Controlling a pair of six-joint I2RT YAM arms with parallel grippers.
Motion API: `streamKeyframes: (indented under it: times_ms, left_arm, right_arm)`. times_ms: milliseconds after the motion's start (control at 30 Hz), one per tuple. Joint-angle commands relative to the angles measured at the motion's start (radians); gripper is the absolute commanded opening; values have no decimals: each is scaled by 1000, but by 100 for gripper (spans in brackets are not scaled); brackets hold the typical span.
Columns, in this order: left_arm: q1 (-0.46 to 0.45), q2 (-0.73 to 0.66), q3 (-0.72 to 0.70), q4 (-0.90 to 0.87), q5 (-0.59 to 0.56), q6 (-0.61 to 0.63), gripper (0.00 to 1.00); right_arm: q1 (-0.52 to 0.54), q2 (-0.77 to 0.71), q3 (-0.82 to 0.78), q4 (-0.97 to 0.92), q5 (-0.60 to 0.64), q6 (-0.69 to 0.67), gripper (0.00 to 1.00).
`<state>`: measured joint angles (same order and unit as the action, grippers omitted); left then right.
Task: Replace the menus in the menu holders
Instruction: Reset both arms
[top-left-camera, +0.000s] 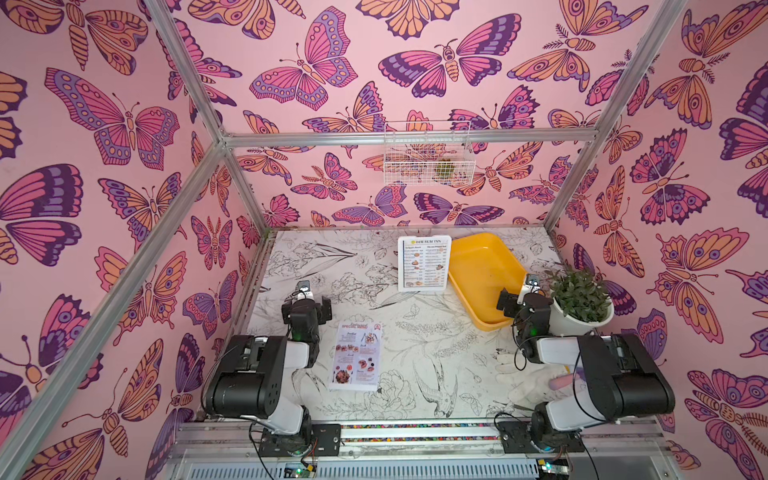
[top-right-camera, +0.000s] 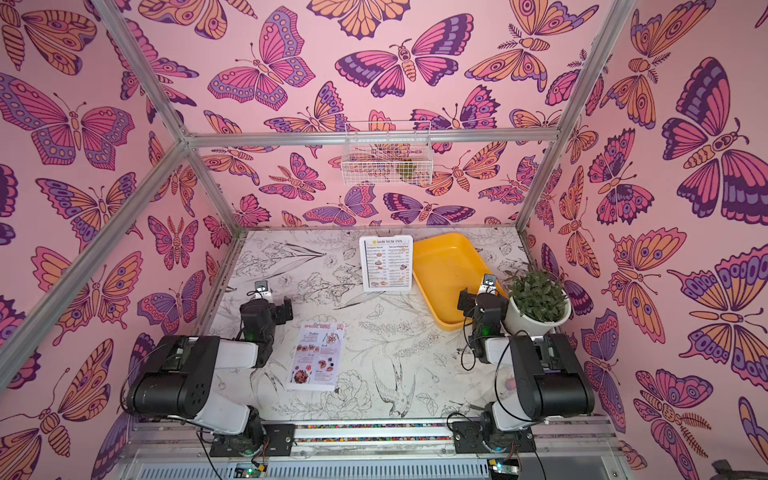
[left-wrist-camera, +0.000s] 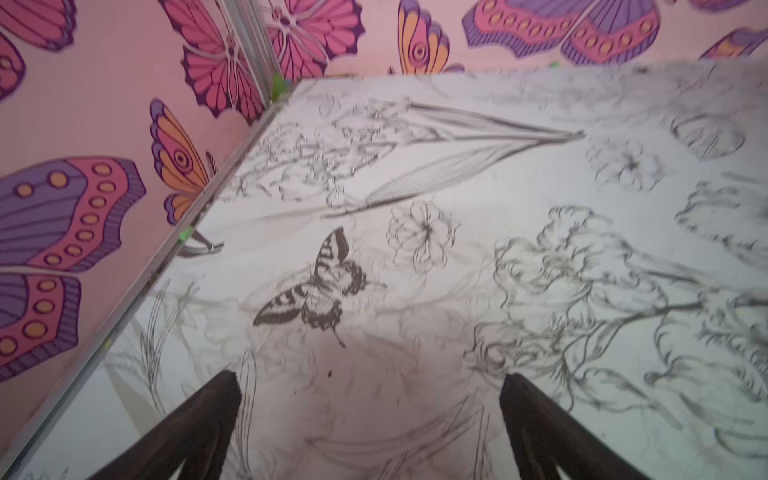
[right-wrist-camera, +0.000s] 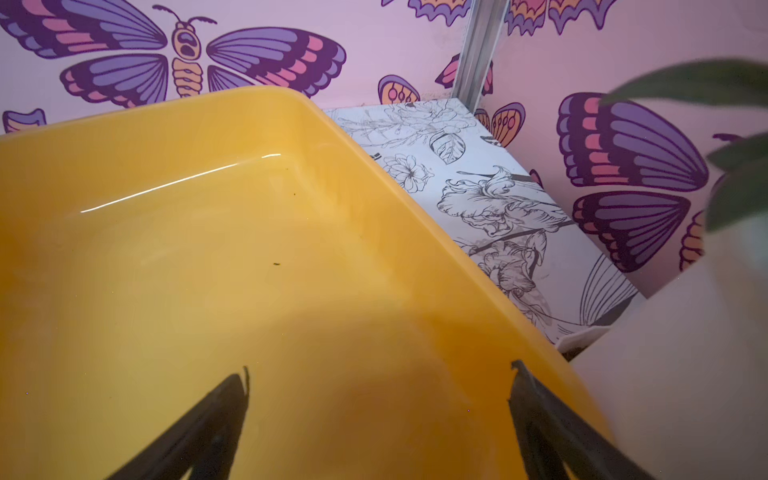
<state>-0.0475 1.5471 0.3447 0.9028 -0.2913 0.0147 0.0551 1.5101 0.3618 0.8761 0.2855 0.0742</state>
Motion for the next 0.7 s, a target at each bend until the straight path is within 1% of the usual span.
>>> streamKeyframes:
  times_ms: [0, 67, 100, 133, 167, 200, 300, 367, 433, 467, 500, 533, 567, 600, 633, 667]
  left_arm:
    - [-5, -21, -41, 67, 12, 14, 100]
    - [16, 21, -26, 89, 12, 14, 100]
    - [24, -6, 13, 12, 12, 14, 100]
    - [25, -23, 13, -15, 12, 14, 100]
    - [24, -13, -1, 23, 12, 14, 100]
    - [22, 15, -6, 103, 12, 14, 100]
    - [22, -8, 9, 17, 12, 14, 100]
    - [28, 5, -5, 95, 12, 14, 100]
    - [5, -33, -131, 234, 12, 14, 100]
    - [0, -25, -143, 253, 12, 14, 100]
    - [-3, 15, -120, 263, 12, 14, 100]
    - [9, 20, -138, 307, 12, 14, 100]
    - [10, 4, -154, 312, 96, 3, 99]
    - [21, 0, -165, 326, 66, -62, 98]
    - [38, 12, -165, 347, 125, -39, 98]
    - [8, 34, -127, 325, 216, 51, 98]
  right_arm:
    - [-9, 28, 2, 69, -40, -9, 99]
    - [-10, -6, 30, -48, -44, -6, 99]
    - [-11, -4, 32, -50, -48, -3, 99]
    - [-11, 3, 26, -22, -46, -5, 99]
    - [-11, 4, 24, -19, -46, -6, 99]
    - [-11, -1, 26, -31, -47, -5, 99]
    - [-11, -2, 29, -40, -46, -5, 99]
    - [-11, -2, 31, -43, -46, -5, 99]
    - [-11, -2, 30, -42, -46, -5, 99]
    - [-11, -2, 31, -42, -46, -5, 99]
    - [-11, -2, 30, -42, -46, -5, 99]
    - [-11, -2, 30, -42, -45, -5, 99]
    - [-11, -4, 29, -41, -46, -6, 99]
    - [-11, -3, 29, -40, -47, -4, 99]
    - [-11, -4, 29, -39, -46, -5, 99]
    - [-12, -4, 29, -40, -45, -5, 99]
